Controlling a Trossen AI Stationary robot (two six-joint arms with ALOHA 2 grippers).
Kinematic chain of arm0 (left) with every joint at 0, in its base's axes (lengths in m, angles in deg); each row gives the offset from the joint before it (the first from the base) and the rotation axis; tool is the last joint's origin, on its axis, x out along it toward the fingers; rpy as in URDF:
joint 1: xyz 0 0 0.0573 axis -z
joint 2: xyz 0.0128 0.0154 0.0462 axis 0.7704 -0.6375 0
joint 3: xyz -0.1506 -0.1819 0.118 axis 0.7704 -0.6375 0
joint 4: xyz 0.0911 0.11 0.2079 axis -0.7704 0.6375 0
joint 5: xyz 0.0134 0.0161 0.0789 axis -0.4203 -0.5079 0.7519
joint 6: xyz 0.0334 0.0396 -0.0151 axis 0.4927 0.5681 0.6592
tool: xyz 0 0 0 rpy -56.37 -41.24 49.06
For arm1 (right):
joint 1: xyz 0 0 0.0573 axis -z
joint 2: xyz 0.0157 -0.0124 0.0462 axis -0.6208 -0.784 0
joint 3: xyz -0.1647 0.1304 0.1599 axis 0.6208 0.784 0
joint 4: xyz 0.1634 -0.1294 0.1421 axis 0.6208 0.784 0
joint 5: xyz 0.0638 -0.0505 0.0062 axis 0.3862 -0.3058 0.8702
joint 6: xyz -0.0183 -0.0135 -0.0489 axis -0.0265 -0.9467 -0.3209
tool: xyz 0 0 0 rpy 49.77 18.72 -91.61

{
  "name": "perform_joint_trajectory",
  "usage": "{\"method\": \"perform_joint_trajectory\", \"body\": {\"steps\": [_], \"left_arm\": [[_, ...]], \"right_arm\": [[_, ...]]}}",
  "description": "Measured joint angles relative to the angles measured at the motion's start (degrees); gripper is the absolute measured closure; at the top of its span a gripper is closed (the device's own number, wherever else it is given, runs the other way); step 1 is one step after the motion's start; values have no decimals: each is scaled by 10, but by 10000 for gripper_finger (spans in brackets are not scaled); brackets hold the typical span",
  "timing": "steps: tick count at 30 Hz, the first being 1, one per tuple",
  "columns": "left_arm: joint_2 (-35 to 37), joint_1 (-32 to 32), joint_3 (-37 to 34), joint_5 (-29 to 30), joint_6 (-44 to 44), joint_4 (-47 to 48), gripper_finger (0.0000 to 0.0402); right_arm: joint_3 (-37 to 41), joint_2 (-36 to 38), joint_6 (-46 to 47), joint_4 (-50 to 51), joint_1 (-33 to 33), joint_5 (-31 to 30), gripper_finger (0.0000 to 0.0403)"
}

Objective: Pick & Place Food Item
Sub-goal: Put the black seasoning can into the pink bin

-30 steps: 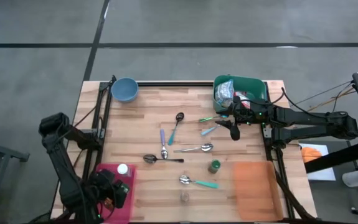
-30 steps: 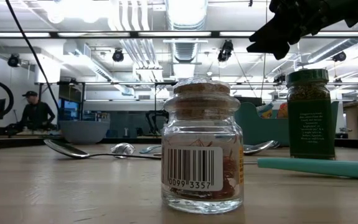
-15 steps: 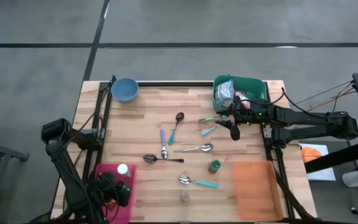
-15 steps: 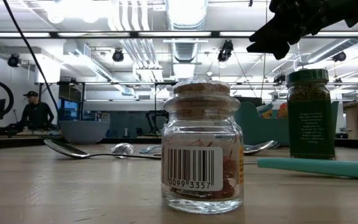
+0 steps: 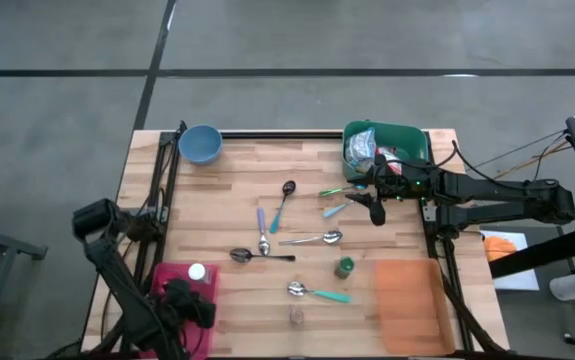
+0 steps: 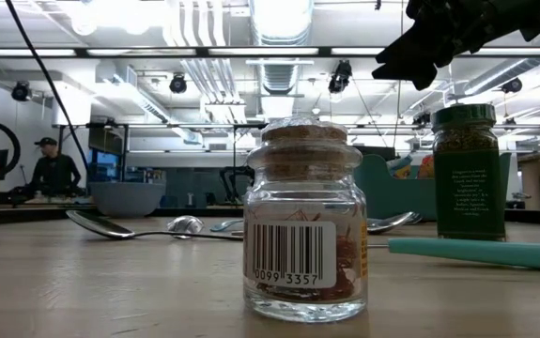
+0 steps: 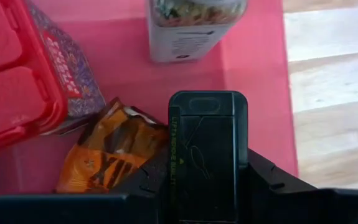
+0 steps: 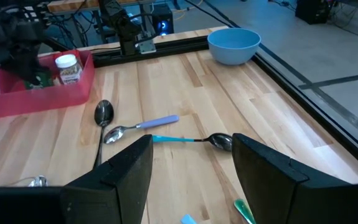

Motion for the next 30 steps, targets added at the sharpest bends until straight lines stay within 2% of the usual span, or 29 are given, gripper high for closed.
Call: {"method": "perform_joint_trajectory", "body": {"steps": [11, 22, 30], "left_arm": [[-16, -13, 1, -23, 13, 8, 279], [-12, -13, 0, -32, 18, 8, 178], [-2, -13, 1, -32, 31, 9, 124]], "right_arm": [[0, 0, 0, 0, 0, 0, 189], [0, 0, 0, 0, 0, 0, 189], [0, 0, 0, 0, 0, 0, 189]]}}
